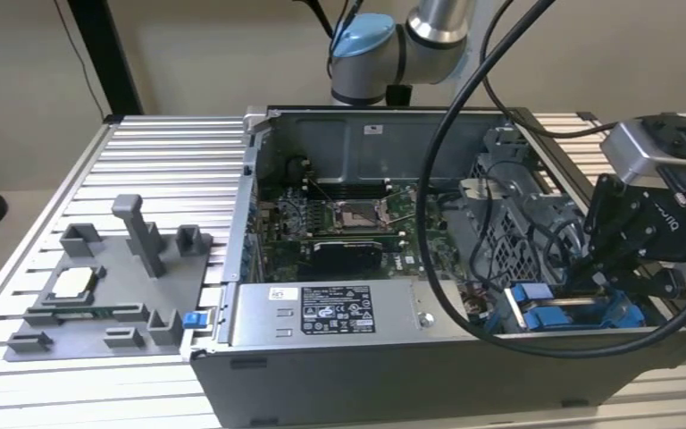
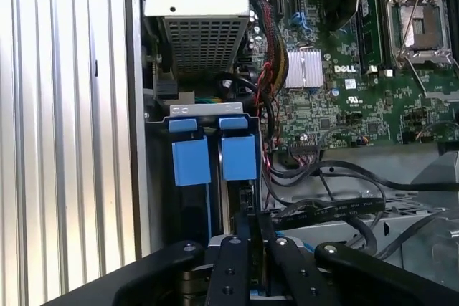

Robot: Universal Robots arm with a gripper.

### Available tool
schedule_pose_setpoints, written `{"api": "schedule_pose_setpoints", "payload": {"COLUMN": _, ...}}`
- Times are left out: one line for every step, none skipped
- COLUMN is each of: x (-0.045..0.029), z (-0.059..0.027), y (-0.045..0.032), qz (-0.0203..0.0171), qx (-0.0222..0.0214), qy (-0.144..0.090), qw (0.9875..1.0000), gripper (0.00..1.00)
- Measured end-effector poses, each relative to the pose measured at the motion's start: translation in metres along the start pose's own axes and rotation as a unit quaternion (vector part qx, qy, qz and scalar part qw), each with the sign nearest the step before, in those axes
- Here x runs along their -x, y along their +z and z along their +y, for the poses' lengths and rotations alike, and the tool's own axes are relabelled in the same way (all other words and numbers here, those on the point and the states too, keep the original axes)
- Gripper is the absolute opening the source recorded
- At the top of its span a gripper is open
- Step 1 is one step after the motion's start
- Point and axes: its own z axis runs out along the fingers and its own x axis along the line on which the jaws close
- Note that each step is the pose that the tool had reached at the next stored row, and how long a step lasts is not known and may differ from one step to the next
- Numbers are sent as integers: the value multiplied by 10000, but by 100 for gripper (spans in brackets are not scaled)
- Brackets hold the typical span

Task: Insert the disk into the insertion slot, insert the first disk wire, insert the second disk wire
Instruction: 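Insert the second disk wire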

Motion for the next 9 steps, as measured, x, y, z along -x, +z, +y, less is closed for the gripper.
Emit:
{"api": "schedule_pose_setpoints", "payload": {"x": 3, "z": 0, "y": 0, "qz": 0, "qx": 0, "qy": 0, "qw": 10000, "gripper": 0}}
{"api": "schedule_pose_setpoints", "payload": {"x": 6, "z": 1, "y": 0, "qz": 0, "qx": 0, "qy": 0, "qw": 10000, "gripper": 0}}
{"api": "schedule_pose_setpoints", "payload": {"x": 6, "z": 1, "y": 0, "qz": 0, "qx": 0, "qy": 0, "qw": 10000, "gripper": 0}}
{"api": "schedule_pose_setpoints", "payload": {"x": 7, "z": 1, "y": 0, "qz": 0, "qx": -3, "qy": 0, "qw": 10000, "gripper": 0}}
{"api": "schedule_pose_setpoints", "payload": {"x": 8, "z": 1, "y": 0, "qz": -1, "qx": -8, "qy": 0, "qw": 10000, "gripper": 0}}
{"api": "schedule_pose_setpoints", "payload": {"x": 8, "z": 1, "y": 1, "qz": -1, "qx": -15, "qy": -2, "qw": 10000, "gripper": 0}}
{"api": "schedule_pose_setpoints", "payload": {"x": 8, "z": 1, "y": 2, "qz": -2, "qx": -21, "qy": -3, "qw": 10000, "gripper": 0}}
{"api": "schedule_pose_setpoints", "payload": {"x": 9, "z": 1, "y": 1, "qz": -1, "qx": -24, "qy": -3, "qw": 10000, "gripper": 0}}
{"api": "schedule_pose_setpoints", "payload": {"x": 10, "z": 1, "y": 1, "qz": -1, "qx": -25, "qy": -3, "qw": 10000, "gripper": 0}}
